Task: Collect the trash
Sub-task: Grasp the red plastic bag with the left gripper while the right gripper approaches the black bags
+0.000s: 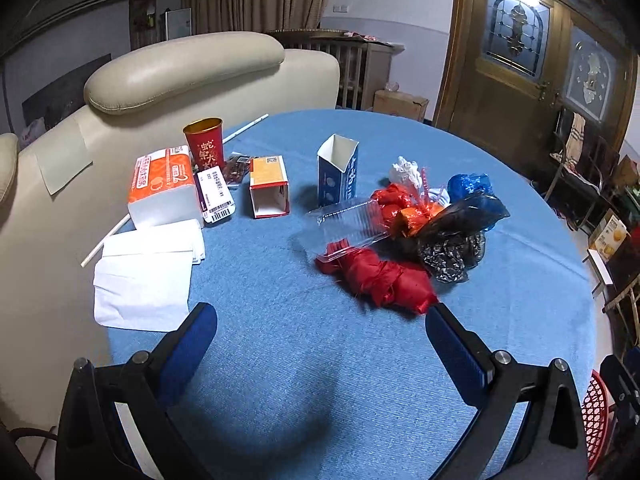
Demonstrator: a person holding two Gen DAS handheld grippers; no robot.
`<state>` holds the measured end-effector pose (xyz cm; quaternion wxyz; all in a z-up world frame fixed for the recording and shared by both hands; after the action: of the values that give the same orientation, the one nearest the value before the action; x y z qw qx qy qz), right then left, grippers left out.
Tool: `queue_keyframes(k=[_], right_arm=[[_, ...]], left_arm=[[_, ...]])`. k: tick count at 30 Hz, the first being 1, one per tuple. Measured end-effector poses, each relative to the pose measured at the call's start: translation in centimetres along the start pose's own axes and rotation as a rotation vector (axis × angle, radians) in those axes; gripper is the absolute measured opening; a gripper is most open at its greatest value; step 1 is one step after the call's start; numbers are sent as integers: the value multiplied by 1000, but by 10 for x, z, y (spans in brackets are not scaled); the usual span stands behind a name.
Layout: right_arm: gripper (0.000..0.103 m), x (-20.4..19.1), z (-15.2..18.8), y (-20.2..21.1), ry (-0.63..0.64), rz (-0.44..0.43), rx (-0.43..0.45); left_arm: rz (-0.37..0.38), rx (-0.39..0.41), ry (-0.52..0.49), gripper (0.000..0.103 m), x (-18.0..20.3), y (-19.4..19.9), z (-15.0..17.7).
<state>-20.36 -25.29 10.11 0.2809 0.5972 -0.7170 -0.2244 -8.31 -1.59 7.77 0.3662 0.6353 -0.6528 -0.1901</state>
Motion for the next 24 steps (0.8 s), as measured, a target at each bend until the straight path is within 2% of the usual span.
queue_keyframes(k=[14,24], right_arm=[[103,1,0,6,-2,8,31],[103,2,3,0,-6,8,12]], left_arm=[[5,-13,-14,103,6,-4,4],[7,-27,-16,103,6,-10,7]])
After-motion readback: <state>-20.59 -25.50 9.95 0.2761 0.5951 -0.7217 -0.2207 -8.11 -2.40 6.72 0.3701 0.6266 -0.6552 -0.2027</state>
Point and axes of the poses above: each gripper's, at about its wrist camera, not at the fingertips, and y roughly against the way its jaws point, x to its right, z to its underside, the point moved 3 cm from there along -y, roughly the way its jaws point, and after that the axes turned 15 degrees about y, right-handed, at the moved point
